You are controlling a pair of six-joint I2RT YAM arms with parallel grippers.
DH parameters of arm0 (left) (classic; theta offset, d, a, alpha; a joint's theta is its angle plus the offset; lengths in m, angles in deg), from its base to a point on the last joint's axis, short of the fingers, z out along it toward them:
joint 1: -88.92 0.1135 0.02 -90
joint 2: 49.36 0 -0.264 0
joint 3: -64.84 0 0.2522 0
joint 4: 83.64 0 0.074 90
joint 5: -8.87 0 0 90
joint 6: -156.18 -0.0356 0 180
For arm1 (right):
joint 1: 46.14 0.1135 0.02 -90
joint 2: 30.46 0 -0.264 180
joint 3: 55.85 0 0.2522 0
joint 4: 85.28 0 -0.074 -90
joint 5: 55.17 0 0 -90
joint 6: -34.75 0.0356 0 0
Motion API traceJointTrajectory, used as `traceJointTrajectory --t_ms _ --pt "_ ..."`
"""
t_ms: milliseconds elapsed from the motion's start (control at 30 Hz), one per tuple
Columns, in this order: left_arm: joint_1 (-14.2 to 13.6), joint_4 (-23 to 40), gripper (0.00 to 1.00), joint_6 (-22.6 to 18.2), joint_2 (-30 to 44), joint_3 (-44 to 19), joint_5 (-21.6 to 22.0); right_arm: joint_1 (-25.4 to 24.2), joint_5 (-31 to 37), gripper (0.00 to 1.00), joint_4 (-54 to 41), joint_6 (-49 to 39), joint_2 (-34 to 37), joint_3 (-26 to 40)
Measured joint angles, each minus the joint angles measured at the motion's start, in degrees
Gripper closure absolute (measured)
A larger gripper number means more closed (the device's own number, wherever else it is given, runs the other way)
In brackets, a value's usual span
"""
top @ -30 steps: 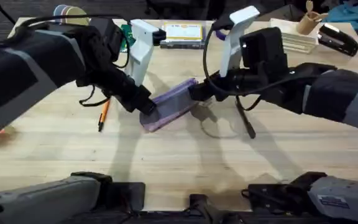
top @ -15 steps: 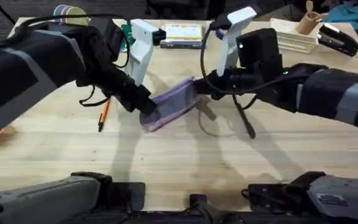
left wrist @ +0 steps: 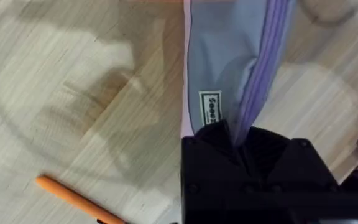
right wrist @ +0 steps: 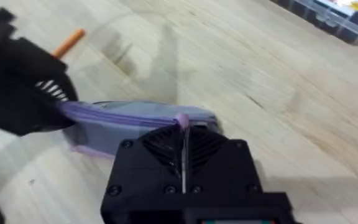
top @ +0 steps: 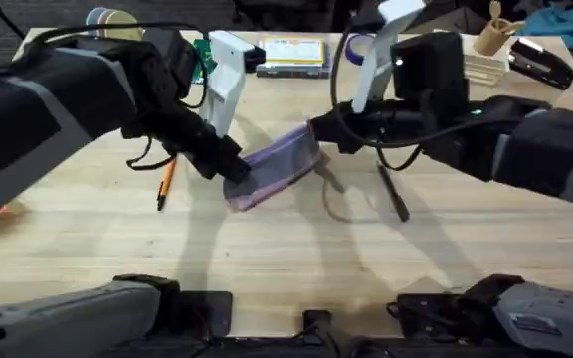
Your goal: Unzip the bag, pick up the pens from the table one at a time and place them inside, then zip the bag closed.
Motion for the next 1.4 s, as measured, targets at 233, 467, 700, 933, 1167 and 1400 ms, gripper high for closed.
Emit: traceJointTrajectory --t_ms 233,467,700,933,1167,1400 --pt "0.0 0.16 0.958 -0.01 0.02 0.0 0.0 3.41 -0.94 0.972 -4.24 1.41 -1.93 0.07" --pt "0.0 0.18 0.958 -0.01 0.0 0.0 0.17 10.14 -0.44 0.972 -4.26 1.92 -1.91 0.38" --pt "0.0 0.14 0.958 -0.01 0.0 0.0 0.48 14.41 0.16 0.972 -0.49 2.5 -0.26 0.4" --pt "0.0 0.17 0.958 -0.01 0.02 0.0 0.6 19.13 0.94 0.972 3.25 3.86 1.97 0.42" --pt "0.05 0.29 0.958 -0.08 0.0 0.0 0.93 20.5 2.17 0.972 3.74 4.07 1.96 0.42" --pt "0.09 -0.12 0.958 -0.21 0.01 -0.02 0.79 20.13 0.06 0.375 2.91 4.52 -0.07 0.49"
